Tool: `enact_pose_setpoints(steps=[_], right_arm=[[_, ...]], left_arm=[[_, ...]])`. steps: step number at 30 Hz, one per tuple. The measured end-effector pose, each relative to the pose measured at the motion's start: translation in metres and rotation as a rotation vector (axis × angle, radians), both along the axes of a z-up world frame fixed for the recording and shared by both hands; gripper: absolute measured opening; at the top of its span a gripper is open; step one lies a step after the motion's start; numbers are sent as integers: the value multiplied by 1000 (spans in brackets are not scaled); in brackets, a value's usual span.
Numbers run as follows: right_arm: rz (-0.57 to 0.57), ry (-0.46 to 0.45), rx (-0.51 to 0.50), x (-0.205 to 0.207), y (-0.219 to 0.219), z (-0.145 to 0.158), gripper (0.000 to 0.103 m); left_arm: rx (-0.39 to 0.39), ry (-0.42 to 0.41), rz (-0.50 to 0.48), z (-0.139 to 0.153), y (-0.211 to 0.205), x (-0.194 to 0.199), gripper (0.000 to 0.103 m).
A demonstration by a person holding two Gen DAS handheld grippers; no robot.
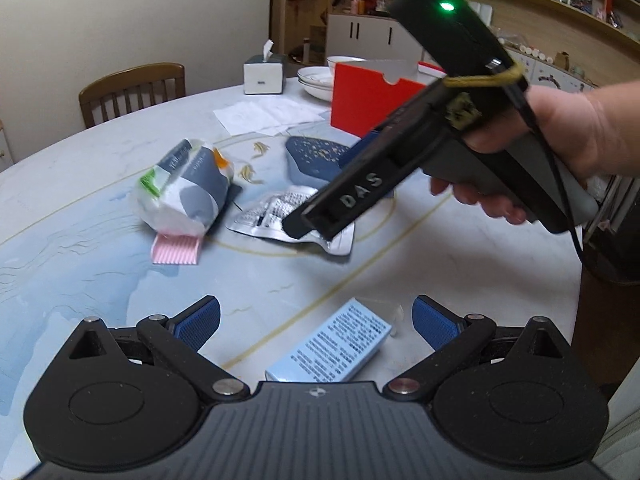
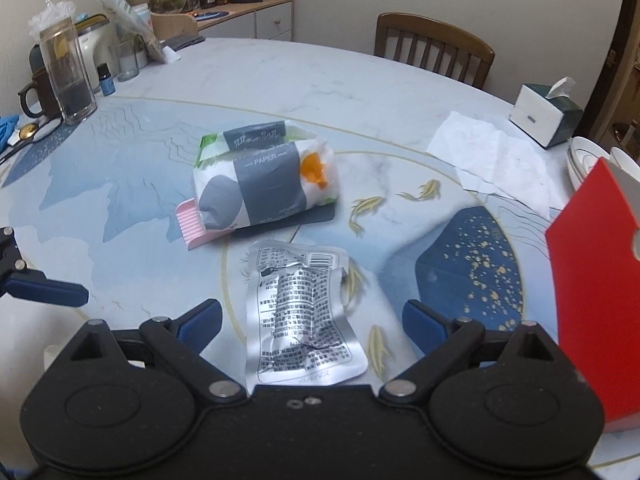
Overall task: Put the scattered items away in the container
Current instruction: 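Grasp the silver foil packet with the right tool while the left tool grasps the light-blue medicine box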
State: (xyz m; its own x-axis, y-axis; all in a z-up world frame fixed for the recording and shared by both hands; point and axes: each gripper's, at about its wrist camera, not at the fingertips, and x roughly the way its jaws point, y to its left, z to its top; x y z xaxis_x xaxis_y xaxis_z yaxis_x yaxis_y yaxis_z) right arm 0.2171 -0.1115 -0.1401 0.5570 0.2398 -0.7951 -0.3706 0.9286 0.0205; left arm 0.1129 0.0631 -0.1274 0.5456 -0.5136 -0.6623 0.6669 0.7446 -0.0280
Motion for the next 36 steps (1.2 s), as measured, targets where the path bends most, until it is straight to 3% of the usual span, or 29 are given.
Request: enact_pose_setpoints(steps=[15, 17, 26, 36], right_arm=[[40, 51, -16, 7, 9, -18, 87], [40, 52, -11, 8, 9, -18, 87], [40, 56, 21, 9, 6, -20, 83], [20, 52, 18, 9, 1, -16, 64]], left_arm=[[24, -31, -27, -13, 1, -3, 99], [24, -25, -30, -13, 1, -1, 89], [0, 40, -33, -17, 8, -1, 64], [0, 68, 27, -16, 6, 2, 50]])
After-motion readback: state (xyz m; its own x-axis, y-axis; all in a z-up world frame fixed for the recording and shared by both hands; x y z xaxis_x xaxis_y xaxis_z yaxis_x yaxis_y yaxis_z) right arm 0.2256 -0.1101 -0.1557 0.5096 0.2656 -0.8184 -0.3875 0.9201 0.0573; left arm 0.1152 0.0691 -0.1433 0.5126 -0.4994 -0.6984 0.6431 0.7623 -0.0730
